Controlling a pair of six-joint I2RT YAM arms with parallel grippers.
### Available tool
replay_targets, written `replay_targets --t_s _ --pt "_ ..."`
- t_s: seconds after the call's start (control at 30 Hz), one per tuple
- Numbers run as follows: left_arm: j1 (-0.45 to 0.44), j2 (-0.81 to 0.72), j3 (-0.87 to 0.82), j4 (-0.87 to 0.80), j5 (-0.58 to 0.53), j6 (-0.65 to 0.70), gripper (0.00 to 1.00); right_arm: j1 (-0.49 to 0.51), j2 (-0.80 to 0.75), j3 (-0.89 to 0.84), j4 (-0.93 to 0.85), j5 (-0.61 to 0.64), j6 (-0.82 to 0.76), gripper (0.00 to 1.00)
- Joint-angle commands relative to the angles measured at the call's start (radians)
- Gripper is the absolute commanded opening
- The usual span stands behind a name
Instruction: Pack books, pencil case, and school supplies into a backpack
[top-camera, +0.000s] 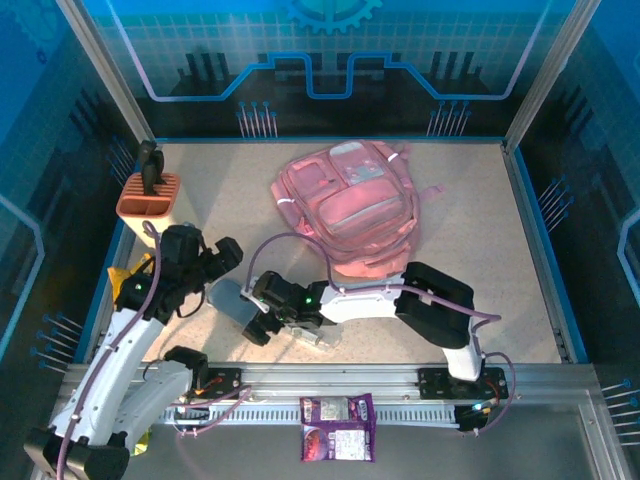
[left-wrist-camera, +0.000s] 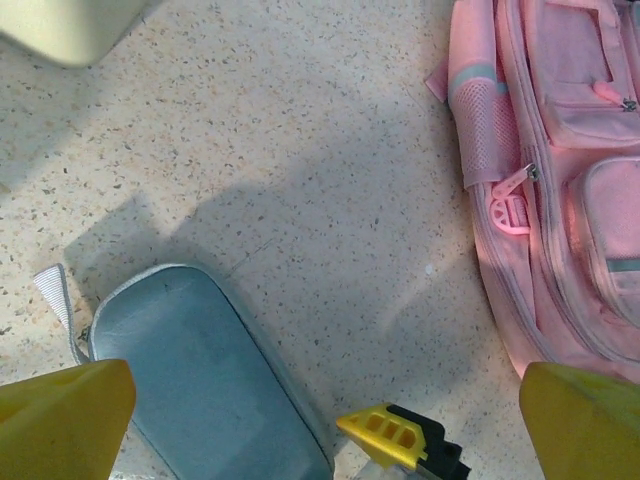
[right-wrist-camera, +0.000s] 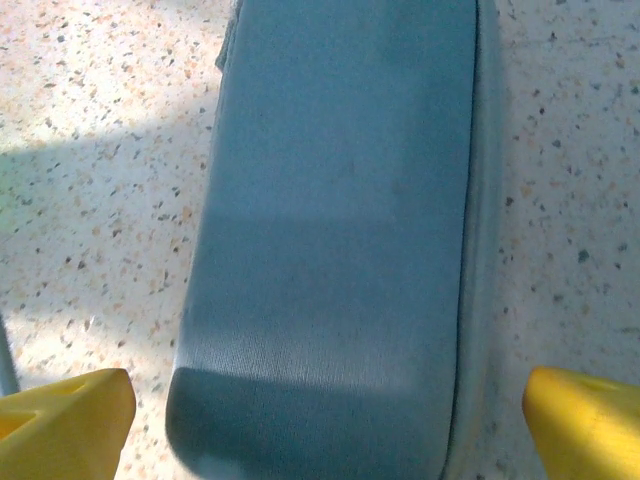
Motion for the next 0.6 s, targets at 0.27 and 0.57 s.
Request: replay_targets --t_s 0.27,0.57 --pt "0.015 -0.025 -0.004 -0.040 -0.040 -0.023 0.99 0.026 0.115 0.113 -0.056 0.096 -0.051 1.00" --pt "0.015 -0.037 -0.013 -0.043 -0.042 -0.029 0.99 0.024 0.150 0.137 -0.073 0.079 -0.058 0.98"
